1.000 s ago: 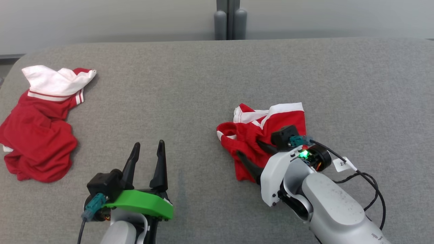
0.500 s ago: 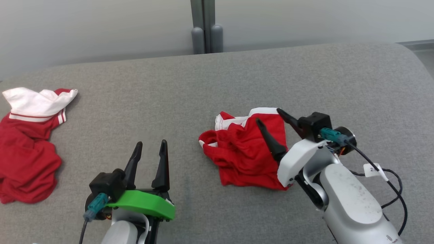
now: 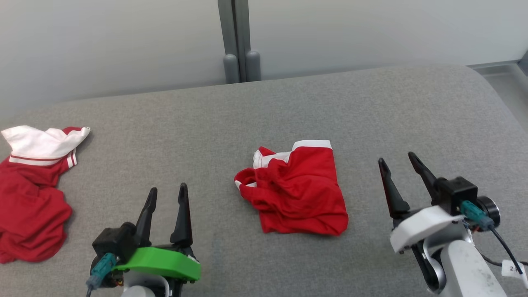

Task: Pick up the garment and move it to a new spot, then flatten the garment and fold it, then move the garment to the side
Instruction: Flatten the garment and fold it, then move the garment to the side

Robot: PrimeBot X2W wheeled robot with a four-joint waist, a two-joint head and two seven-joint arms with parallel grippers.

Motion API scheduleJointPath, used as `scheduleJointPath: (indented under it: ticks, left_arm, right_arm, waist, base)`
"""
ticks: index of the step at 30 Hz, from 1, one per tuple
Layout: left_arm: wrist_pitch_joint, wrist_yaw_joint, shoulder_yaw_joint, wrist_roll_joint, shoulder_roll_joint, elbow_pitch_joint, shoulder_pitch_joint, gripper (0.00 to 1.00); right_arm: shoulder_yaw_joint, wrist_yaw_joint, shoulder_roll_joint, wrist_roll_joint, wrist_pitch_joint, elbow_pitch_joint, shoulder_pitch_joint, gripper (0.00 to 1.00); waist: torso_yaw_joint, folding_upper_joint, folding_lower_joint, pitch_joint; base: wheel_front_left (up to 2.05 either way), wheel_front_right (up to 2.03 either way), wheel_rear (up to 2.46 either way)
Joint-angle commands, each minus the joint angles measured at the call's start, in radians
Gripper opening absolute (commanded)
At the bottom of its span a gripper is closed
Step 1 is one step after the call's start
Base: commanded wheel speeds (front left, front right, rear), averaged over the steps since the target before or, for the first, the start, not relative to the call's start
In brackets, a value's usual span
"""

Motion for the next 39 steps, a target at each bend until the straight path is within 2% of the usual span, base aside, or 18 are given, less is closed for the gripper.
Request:
scheduleJointPath:
  ticks: [1,13,30,34,39]
  left_arm:
    - [-0.001,0.007,0.009,0.005,0.002,-0.008,0.024,1.00]
    - [-0.001,0.026,0.038,0.008,0.002,-0.046,0.115,1.00]
    - [-0.001,0.030,0.037,0.022,0.002,-0.065,0.104,1.00]
    - [-0.001,0.028,0.031,0.023,0.002,-0.061,0.085,1.00]
    - [-0.001,0.025,0.026,0.025,0.002,-0.057,0.066,1.00]
  right_arm:
    - [-0.012,-0.001,-0.003,0.010,-0.015,-0.004,0.030,1.00]
    - [-0.047,-0.001,-0.003,0.053,-0.074,0.041,0.132,1.00]
    - [-0.046,-0.001,-0.003,0.059,-0.079,0.100,0.079,1.00]
    - [-0.035,-0.001,-0.003,0.048,-0.031,0.126,0.021,1.00]
    - [-0.028,-0.001,-0.002,0.050,0.115,0.176,-0.092,1.00]
  waist:
    - [-0.006,0.0000,0.0000,-0.011]
    - [-0.001,0.0000,0.0000,-0.017]
    - [0.016,0.0000,0.0000,-0.006]
    - [0.026,0.0000,0.0000,0.009]
    - [0.049,0.0000,0.0000,0.030]
  base:
    - [0.00,0.00,0.00]
    - [0.00,0.00,0.00]
    - [0.00,0.00,0.00]
    - [0.00,0.00,0.00]
    - [0.00,0.00,0.00]
